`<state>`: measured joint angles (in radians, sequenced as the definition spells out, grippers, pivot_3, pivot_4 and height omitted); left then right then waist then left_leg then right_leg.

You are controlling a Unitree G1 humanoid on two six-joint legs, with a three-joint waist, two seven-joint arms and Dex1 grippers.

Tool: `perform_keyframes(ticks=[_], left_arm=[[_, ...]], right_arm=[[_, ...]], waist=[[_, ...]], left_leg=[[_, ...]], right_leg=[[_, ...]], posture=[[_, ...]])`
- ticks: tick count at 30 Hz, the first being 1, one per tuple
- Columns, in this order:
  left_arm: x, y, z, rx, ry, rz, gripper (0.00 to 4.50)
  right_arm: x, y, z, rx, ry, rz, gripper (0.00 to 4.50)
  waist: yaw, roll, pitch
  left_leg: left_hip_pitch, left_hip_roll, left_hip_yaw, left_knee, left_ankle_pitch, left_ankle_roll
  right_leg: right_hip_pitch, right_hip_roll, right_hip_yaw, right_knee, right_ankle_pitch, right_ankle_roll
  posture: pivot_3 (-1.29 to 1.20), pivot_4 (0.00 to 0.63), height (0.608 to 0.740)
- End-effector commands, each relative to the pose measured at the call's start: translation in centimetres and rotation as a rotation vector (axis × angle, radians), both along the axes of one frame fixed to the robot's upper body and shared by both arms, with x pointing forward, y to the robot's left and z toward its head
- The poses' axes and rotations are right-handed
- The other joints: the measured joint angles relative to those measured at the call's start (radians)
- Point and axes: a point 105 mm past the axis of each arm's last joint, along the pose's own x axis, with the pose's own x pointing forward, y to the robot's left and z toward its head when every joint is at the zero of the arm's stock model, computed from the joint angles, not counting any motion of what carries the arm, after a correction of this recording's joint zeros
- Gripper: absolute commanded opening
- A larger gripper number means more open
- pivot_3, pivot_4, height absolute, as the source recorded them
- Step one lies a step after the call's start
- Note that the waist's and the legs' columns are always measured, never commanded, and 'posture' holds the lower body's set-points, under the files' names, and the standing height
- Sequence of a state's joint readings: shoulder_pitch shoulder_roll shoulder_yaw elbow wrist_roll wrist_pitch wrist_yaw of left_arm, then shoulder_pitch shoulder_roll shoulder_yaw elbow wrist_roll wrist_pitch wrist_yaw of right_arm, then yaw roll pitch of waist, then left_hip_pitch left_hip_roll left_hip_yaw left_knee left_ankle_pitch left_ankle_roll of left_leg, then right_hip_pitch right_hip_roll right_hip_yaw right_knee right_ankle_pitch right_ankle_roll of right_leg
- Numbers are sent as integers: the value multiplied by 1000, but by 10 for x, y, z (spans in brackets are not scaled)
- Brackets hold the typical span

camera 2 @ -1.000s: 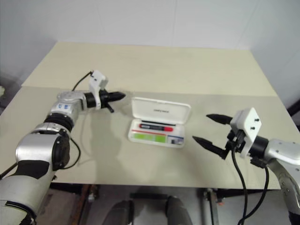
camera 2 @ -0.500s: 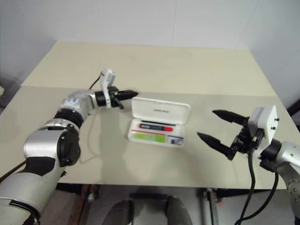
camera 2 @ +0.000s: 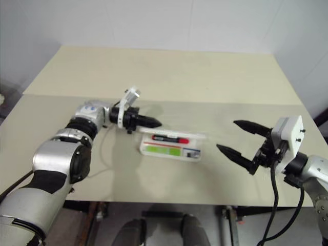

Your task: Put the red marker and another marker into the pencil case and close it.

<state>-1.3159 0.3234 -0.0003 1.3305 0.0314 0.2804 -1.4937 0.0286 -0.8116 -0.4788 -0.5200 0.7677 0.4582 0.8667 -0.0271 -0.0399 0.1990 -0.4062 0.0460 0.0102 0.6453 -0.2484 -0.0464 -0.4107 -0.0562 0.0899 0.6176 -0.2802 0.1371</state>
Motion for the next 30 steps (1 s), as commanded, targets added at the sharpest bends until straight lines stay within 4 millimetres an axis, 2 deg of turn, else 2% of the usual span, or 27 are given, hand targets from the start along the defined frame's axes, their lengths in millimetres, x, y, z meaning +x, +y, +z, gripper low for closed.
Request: perform_keyframes(ticks=[1,12,19,20,23,27,30], left_arm=[[-1,-6,-11,96,-29,-22,25],[-5,-5,-55,354,9,-26,25],[-6,-9,-65,447,-35,-54,25],[-5,-10,-65,443,-45,-50,25],[0,-16,-54,383,-82,-31,25],[9,-24,-20,185,-182,13,25],[11,-24,4,-3,-91,75,25]], right_arm=[[0,1,5,0,-37,0,4500],[3,1,2,-9,-38,0,4500],[4,1,0,-12,-40,-9,4500],[4,1,0,-12,-42,-10,4500],[3,1,0,-12,-46,-15,4500],[3,-2,0,-12,-48,-27,4500],[5,-3,0,-12,-48,-29,4500]], waist=[[0,0,0],[0,0,0],[1,0,-2],[1,0,-2],[1,0,-2],[-1,-1,-1],[-3,-1,-1]], left_leg=[[0,0,0,0,0,0],[1,0,0,1,0,0],[3,0,0,3,1,1],[4,0,0,3,1,2],[10,0,-1,3,1,2],[13,0,0,2,1,2],[8,0,0,0,1,2]], right_leg=[[0,0,0,0,0,0],[1,0,0,0,0,0],[5,0,0,-2,-4,-8],[6,0,1,-3,-7,-14],[15,0,0,-8,-8,-14],[19,-1,0,-13,-6,-16],[14,-1,0,-12,-6,-15]], posture=[[0,150,740],[0,150,740],[0,150,740],[0,150,740],[0,150,740],[0,150,740],[0,150,740]])
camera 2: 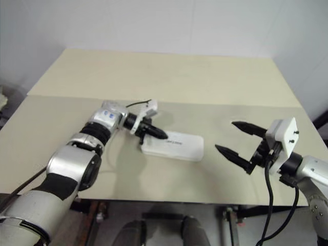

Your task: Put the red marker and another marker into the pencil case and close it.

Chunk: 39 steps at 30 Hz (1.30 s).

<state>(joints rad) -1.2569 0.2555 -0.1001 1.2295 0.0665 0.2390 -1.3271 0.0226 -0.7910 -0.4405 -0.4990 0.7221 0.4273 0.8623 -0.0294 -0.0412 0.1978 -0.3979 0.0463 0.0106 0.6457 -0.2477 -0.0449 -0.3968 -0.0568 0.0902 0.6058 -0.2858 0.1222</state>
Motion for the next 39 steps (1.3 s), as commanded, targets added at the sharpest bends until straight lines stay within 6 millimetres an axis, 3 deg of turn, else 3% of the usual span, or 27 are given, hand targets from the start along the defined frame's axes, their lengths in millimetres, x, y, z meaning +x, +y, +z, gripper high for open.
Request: perform_keyframes(ticks=[1,3,6,9,13,17,26,32,39], left_arm=[[5,-1,34,-198,12,51,25],[6,4,44,-263,-87,42,25],[8,16,56,-344,-234,86,25],[-4,27,68,-417,-395,71,25],[-27,41,66,-463,-382,58,25],[-46,61,58,-440,-339,37,1278],[-56,99,64,-387,-429,39,4359],[-67,114,61,-331,-453,-34,4467],[-95,135,43,-277,-417,-127,4467]], right_arm=[[1,-4,8,-7,-48,-15,4500],[4,-3,9,-9,-49,-9,4500],[10,-2,11,-14,-54,5,4500],[16,0,13,-21,-57,26,4500],[23,2,13,-29,-56,55,4500],[29,4,14,-37,-58,80,4500],[41,2,18,-57,-65,120,4500],[54,4,23,-68,-79,136,4500],[51,9,23,-72,-67,153,4500]], waist=[[0,0,0],[1,0,0],[0,0,0],[2,1,0],[2,1,0],[0,1,0],[1,1,0],[-3,1,1],[-1,2,1]], left_leg=[[-3,0,0,0,0,0],[-7,0,-1,0,0,0],[-8,0,0,-3,-1,-1],[-8,0,0,-4,-1,-1],[-8,0,0,-3,-1,-1],[-7,0,0,0,-1,-1],[-7,0,0,1,-1,-1],[-7,1,0,-1,-1,-1],[-8,1,0,-1,-2,-1]], right_leg=[[-3,0,0,2,1,1],[-10,0,0,6,9,16],[-14,0,0,9,7,16],[-15,1,0,13,5,16],[-16,1,1,14,5,15],[-15,1,1,15,5,15],[-14,0,1,14,5,13],[-15,1,0,15,5,13],[-16,0,0,15,4,12]], posture=[[0,150,740],[0,150,740],[0,150,740],[0,150,740],[0,150,740],[0,150,740],[0,150,740],[0,150,740],[0,150,740]])
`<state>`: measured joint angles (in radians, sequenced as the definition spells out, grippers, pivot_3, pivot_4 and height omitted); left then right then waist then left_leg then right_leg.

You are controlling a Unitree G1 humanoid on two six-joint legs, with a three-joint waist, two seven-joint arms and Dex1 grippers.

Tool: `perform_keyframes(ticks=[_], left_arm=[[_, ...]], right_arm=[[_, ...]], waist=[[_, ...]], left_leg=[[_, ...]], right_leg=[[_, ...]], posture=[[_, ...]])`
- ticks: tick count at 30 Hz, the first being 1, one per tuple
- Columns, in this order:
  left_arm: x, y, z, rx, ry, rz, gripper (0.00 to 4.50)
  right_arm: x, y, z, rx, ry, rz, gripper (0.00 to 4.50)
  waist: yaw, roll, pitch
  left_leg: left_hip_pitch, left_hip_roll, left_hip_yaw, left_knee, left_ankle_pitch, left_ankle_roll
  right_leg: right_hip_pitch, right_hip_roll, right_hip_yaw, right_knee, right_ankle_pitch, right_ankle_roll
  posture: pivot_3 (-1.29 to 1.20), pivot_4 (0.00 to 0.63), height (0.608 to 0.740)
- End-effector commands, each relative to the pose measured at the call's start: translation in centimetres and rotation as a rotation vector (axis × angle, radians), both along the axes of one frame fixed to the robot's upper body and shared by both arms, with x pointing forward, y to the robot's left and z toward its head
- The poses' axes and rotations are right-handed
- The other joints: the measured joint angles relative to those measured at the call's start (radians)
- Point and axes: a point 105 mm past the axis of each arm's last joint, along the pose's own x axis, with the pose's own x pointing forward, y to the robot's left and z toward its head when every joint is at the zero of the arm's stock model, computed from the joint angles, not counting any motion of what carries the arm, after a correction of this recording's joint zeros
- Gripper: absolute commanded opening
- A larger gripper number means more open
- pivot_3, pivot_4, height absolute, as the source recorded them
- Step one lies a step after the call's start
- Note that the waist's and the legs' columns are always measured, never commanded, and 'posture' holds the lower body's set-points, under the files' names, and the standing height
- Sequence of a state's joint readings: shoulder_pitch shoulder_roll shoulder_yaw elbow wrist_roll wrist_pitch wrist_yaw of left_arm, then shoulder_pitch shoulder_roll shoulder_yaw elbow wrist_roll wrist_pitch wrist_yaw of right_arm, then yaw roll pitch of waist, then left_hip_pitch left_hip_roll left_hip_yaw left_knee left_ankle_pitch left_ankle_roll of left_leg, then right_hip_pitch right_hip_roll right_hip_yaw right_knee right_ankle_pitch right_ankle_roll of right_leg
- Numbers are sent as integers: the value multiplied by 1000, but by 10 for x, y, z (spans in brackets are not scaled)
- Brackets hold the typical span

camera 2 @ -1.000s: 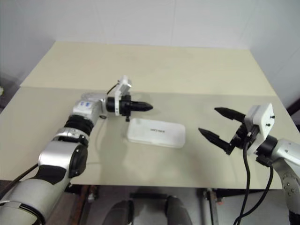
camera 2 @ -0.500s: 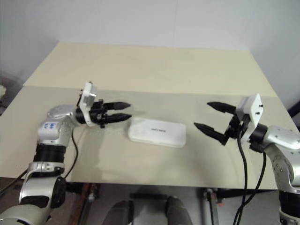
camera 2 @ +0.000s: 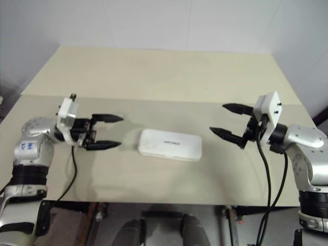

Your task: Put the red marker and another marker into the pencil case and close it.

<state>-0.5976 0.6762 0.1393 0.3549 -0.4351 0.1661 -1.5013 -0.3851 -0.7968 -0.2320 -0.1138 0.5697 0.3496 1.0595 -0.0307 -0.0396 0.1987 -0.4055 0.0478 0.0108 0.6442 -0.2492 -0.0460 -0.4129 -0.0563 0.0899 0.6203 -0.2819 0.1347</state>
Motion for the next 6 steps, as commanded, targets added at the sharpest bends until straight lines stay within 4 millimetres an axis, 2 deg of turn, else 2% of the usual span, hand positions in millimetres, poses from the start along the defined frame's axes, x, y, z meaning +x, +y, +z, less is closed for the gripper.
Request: perform_keyframes(ticks=[1,6], left_arm=[[-17,5,7,56,-24,-94,4467],[-20,19,4,116,-18,-40,4467]], right_arm=[[-6,4,8,-15,-38,22,4500],[-5,8,10,0,-48,18,4500]], waist=[[0,0,0],[0,0,0]], left_leg=[[0,0,0,0,0,0],[0,0,1,1,0,0]], right_leg=[[0,0,0,0,0,0],[0,0,0,0,-1,-2]], posture=[[0,150,740],[0,150,740]])
